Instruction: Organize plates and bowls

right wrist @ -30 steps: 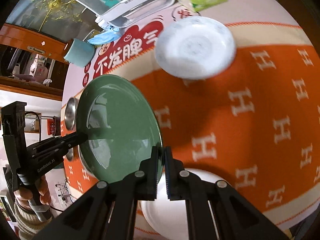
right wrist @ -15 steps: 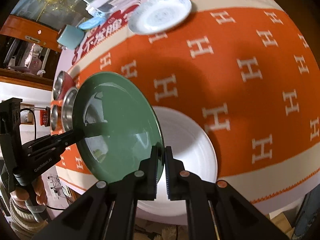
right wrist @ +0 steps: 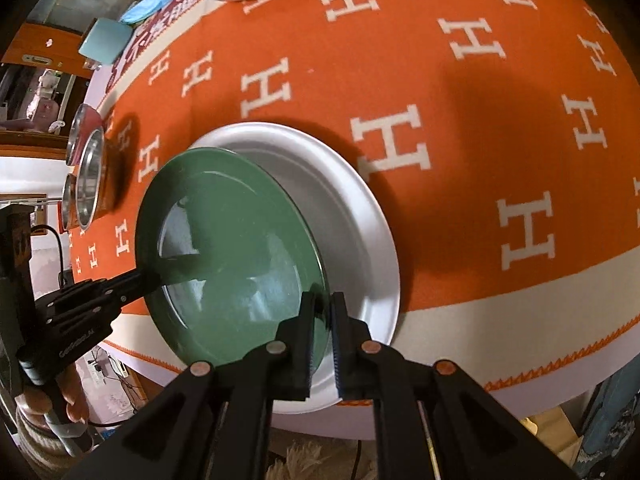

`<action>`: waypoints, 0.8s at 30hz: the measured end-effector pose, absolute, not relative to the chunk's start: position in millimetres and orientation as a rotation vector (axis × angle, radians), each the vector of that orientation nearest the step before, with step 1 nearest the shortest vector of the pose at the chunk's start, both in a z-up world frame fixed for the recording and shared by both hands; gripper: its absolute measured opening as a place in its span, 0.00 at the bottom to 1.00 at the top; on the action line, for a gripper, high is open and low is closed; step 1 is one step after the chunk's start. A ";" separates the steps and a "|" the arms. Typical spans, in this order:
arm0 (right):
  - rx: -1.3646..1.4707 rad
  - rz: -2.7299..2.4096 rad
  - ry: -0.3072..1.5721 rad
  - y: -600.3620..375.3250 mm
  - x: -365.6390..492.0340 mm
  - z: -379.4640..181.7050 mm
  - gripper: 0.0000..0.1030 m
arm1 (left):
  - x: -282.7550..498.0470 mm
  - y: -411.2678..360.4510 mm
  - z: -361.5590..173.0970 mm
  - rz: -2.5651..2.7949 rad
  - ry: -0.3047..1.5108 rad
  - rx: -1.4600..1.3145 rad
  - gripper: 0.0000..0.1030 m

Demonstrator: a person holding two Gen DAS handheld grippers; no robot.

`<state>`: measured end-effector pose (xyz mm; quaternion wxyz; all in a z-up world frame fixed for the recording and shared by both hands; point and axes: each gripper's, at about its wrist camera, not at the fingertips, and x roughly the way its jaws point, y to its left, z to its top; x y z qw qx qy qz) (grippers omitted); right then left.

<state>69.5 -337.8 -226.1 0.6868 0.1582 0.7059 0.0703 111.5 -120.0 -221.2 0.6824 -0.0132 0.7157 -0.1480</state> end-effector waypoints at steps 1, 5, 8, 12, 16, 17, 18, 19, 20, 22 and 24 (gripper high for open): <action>0.352 0.155 1.584 -337.7 69.4 -228.0 0.08 | 110.7 -120.1 -222.1 -0.332 1.607 -0.030 0.09; 0.327 0.153 1.587 -337.9 69.7 -231.8 0.08 | 111.2 -118.8 -226.3 -0.331 1.625 -0.028 0.09; 0.296 0.142 1.587 -335.7 69.8 -233.6 0.08 | 110.2 -116.5 -229.9 -0.330 1.636 -0.023 0.09; 0.262 0.124 1.587 -329.3 73.4 -236.8 0.09 | 107.8 -117.8 -234.3 -0.328 1.638 -0.010 0.09; 0.247 0.123 1.587 -323.3 74.4 -240.5 0.09 | 108.9 -118.9 -237.9 -0.321 1.642 -0.015 0.09; 0.242 0.122 1.585 -321.1 74.7 -241.2 0.09 | 109.7 -118.6 -238.8 -0.320 1.645 -0.022 0.09; 0.238 0.120 1.582 -319.9 74.9 -241.1 0.09 | 110.4 -119.3 -239.5 -0.322 1.646 -0.023 0.09; 0.232 0.119 1.580 -318.7 75.1 -241.0 0.10 | 111.0 -120.7 -240.2 -0.322 1.647 -0.023 0.09; 0.229 0.118 1.577 -318.5 75.1 -241.1 0.10 | 110.7 -121.3 -240.2 -0.321 1.647 -0.023 0.09; 0.225 0.116 1.575 -317.9 75.4 -241.5 0.10 | 111.1 -120.3 -240.1 -0.323 1.647 -0.021 0.09; 0.220 0.115 1.574 -317.1 75.3 -241.7 0.10 | 111.0 -120.7 -239.9 -0.322 1.647 -0.026 0.09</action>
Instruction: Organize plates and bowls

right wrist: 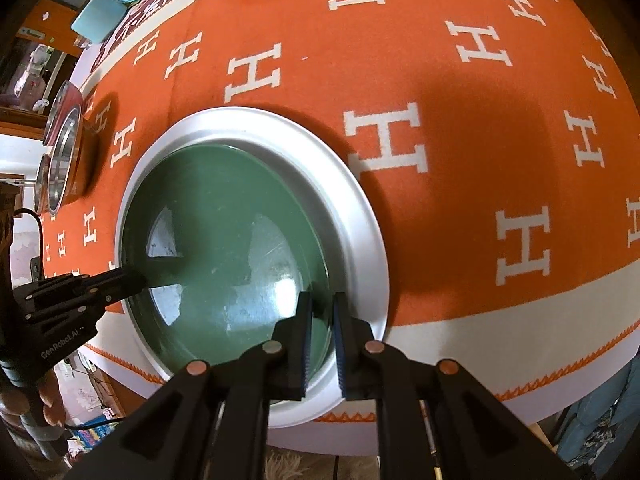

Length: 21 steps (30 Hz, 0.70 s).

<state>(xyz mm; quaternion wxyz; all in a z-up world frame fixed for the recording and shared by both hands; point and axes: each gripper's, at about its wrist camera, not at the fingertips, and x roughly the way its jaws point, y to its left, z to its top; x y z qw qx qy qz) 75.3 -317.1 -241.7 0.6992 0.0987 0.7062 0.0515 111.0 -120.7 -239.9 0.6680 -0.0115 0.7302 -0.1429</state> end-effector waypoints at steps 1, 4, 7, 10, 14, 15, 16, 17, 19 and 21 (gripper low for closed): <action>0.215 0.114 1.573 -316.3 75.3 -241.8 0.10 | 111.0 -120.7 -240.3 -0.323 1.648 -0.027 0.09; 0.205 0.112 1.570 -315.4 73.9 -241.1 0.10 | 110.7 -119.5 -241.1 -0.328 1.647 -0.028 0.09; 0.195 0.109 1.567 -313.4 73.0 -240.9 0.11 | 110.6 -118.2 -241.2 -0.333 1.645 -0.028 0.09; 0.185 0.107 1.562 -311.4 72.0 -240.6 0.11 | 110.7 -118.2 -240.1 -0.341 1.644 -0.031 0.09; 0.169 0.104 1.552 -307.6 69.7 -240.1 0.13 | 110.4 -119.0 -239.7 -0.349 1.643 -0.043 0.13; 0.163 0.103 1.549 -306.2 69.1 -239.9 0.14 | 110.1 -118.3 -239.6 -0.351 1.642 -0.045 0.15; 0.156 0.102 1.547 -305.3 68.4 -239.8 0.14 | 109.9 -118.1 -239.5 -0.356 1.641 -0.048 0.16; 0.149 0.100 1.545 -304.1 68.0 -239.6 0.14 | 109.7 -117.8 -239.3 -0.359 1.641 -0.051 0.16; 0.142 0.097 1.543 -302.3 67.5 -239.2 0.15 | 109.4 -117.5 -238.7 -0.369 1.640 -0.061 0.20; 0.138 0.095 1.541 -301.9 67.6 -239.4 0.15 | 108.4 -118.6 -237.8 -0.377 1.636 -0.060 0.23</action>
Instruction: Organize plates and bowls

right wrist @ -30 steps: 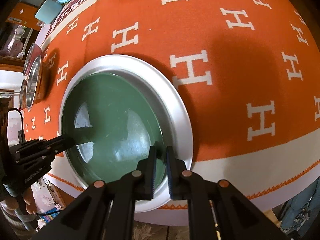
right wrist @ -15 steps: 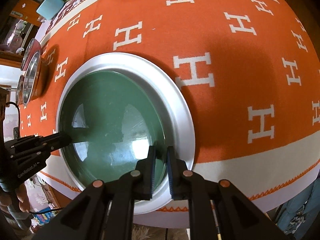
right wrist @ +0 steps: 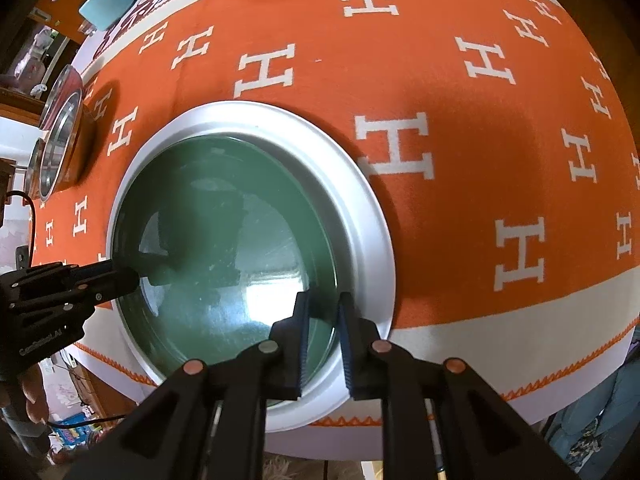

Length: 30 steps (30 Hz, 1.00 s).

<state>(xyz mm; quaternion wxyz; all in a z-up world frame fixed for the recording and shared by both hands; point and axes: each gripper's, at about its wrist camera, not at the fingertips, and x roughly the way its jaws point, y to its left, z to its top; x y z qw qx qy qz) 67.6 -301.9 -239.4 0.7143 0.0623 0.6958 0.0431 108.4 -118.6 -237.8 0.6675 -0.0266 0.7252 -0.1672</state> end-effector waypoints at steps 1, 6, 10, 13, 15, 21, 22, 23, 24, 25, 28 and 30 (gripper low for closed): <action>0.132 0.096 1.541 -301.4 67.4 -239.1 0.16 | 107.7 -119.3 -237.1 -0.381 1.633 -0.057 0.25; 0.100 0.099 1.533 -292.7 65.3 -238.4 0.19 | 103.6 -127.3 -232.7 -0.419 1.620 -0.039 0.43; 0.104 0.104 1.528 -285.8 62.4 -238.1 0.25 | 97.7 -136.3 -219.5 -0.436 1.566 0.008 0.71; 0.095 0.105 1.515 -282.8 60.1 -235.0 0.28 | 94.0 -143.1 -206.5 -0.431 1.504 0.072 0.75; 0.089 0.102 1.508 -282.3 59.0 -232.9 0.28 | 93.7 -144.9 -201.7 -0.438 1.496 0.081 0.75; 0.085 0.109 1.486 -278.6 56.4 -220.1 0.29 | 92.5 -143.8 -193.6 -0.435 1.481 0.088 0.75; 0.081 0.112 1.481 -280.3 56.0 -218.1 0.29 | 91.6 -143.8 -192.0 -0.436 1.479 0.086 0.75; 0.080 0.115 1.476 -279.9 55.7 -215.4 0.29 | 90.8 -143.6 -191.9 -0.436 1.476 0.084 0.75; 0.078 0.119 1.469 -281.2 54.5 -213.1 0.29 | 90.0 -141.9 -190.6 -0.434 1.473 0.085 0.75; 0.074 0.124 1.463 -280.8 54.4 -210.0 0.29 | 89.0 -141.2 -188.8 -0.433 1.468 0.088 0.75; 0.068 0.139 1.451 -281.3 52.3 -203.2 0.29 | 86.5 -139.9 -180.9 -0.433 1.446 0.091 0.75; 0.066 0.146 1.442 -283.6 52.2 -199.3 0.29 | 86.4 -137.9 -173.0 -0.431 1.432 0.090 0.75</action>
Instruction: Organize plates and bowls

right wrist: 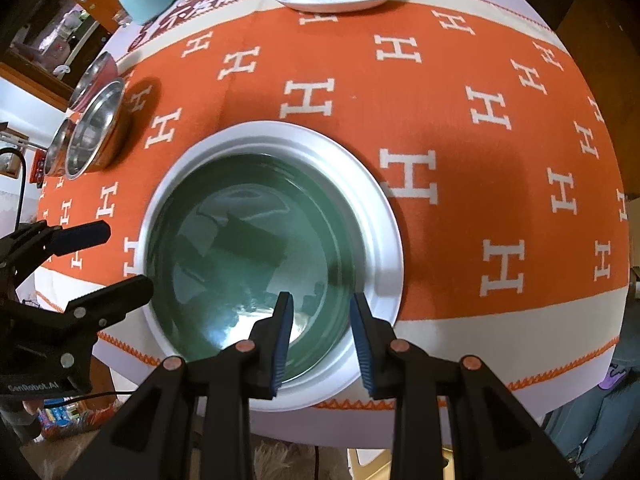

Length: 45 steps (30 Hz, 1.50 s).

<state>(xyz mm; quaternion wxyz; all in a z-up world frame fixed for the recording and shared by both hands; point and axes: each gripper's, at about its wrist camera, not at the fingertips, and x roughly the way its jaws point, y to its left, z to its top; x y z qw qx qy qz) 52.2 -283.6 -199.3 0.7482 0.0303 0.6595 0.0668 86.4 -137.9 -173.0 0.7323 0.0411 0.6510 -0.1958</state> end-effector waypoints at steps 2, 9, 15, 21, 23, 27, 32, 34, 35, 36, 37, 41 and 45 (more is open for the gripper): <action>0.064 0.153 1.424 -285.1 51.1 -191.9 0.29 | 88.5 -137.4 -162.0 -0.430 1.411 0.095 0.75; 0.060 0.156 1.301 -295.0 62.6 -141.3 0.29 | 110.6 -132.4 -106.4 -0.406 1.264 0.108 0.75; 0.050 0.130 1.165 -304.6 84.1 -90.7 0.29 | 138.5 -119.9 -56.7 -0.376 1.140 0.077 0.76; 0.054 0.109 1.072 -316.5 98.2 -53.9 0.29 | 163.9 -113.1 -20.2 -0.339 1.035 0.069 0.81; 0.052 0.104 1.056 -319.7 104.4 -48.2 0.29 | 173.4 -114.8 -14.2 -0.334 1.021 0.078 0.81; 0.045 0.103 1.064 -324.3 126.2 -47.3 0.29 | 197.1 -120.1 -9.1 -0.316 1.009 0.117 0.81; 0.042 0.087 1.056 -330.9 154.3 -41.5 0.29 | 232.1 -126.1 -3.6 -0.304 0.983 0.130 0.81; 0.050 0.075 1.044 -334.4 169.6 -36.6 0.29 | 245.9 -128.0 -1.2 -0.290 0.968 0.135 0.81; 0.054 0.072 1.037 -336.2 176.8 -34.1 0.29 | 256.6 -129.9 0.1 -0.285 0.959 0.136 0.81; 0.061 0.067 1.030 -338.6 184.8 -31.8 0.29 | 262.1 -131.0 0.5 -0.282 0.954 0.138 0.81; 0.066 0.061 1.025 -339.6 191.9 -30.5 0.29 | 271.3 -133.5 0.9 -0.280 0.943 0.144 0.81; 0.083 0.043 1.011 -347.5 221.8 -28.4 0.29 | 299.1 -140.8 -3.4 -0.258 0.910 0.174 0.81; 0.111 0.023 1.007 -357.8 253.7 -34.7 0.29 | 330.5 -145.2 -21.1 -0.246 0.912 0.186 0.81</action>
